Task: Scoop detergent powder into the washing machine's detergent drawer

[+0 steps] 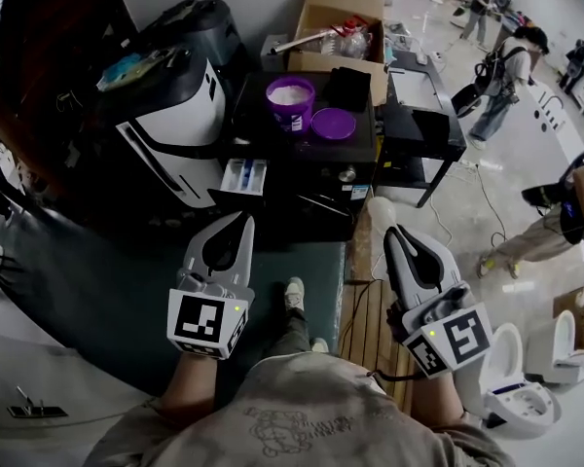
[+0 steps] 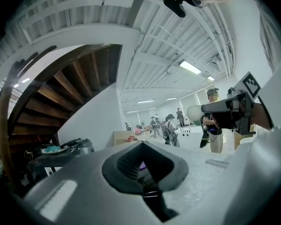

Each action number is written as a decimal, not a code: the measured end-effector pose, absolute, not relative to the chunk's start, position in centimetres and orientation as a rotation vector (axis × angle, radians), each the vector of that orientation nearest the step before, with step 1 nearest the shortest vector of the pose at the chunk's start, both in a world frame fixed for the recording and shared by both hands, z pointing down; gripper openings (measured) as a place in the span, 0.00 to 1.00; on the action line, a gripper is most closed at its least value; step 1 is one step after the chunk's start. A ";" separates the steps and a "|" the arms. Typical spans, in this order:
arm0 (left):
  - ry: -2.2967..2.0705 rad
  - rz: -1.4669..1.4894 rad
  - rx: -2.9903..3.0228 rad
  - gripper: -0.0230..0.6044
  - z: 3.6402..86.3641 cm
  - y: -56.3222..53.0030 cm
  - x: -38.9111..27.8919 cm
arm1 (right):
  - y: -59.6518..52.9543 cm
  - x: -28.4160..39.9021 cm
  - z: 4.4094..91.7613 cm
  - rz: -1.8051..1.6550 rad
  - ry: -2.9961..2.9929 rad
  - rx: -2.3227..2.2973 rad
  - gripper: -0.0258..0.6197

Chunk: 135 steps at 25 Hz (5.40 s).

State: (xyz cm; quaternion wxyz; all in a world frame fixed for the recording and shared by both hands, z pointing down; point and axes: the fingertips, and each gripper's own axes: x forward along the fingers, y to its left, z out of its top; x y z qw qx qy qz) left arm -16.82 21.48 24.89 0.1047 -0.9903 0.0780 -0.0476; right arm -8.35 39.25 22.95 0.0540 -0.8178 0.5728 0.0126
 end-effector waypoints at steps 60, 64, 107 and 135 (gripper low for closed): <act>0.287 -0.296 -2.983 0.04 30.6 -12.4 16.3 | -1.0 26.1 31.1 -0.482 2.026 -2.366 0.10; 0.367 -0.359 -2.981 0.04 32.1 -13.5 17.8 | -3.7 28.1 33.5 -0.584 2.158 -2.313 0.10; 0.616 -0.702 -3.005 0.04 41.9 -17.5 19.2 | -13.1 30.5 49.1 -0.954 2.966 -2.486 0.10; 0.560 -0.788 -3.029 0.04 43.3 -17.0 17.7 | -12.8 27.3 50.5 -1.276 3.055 -2.171 0.09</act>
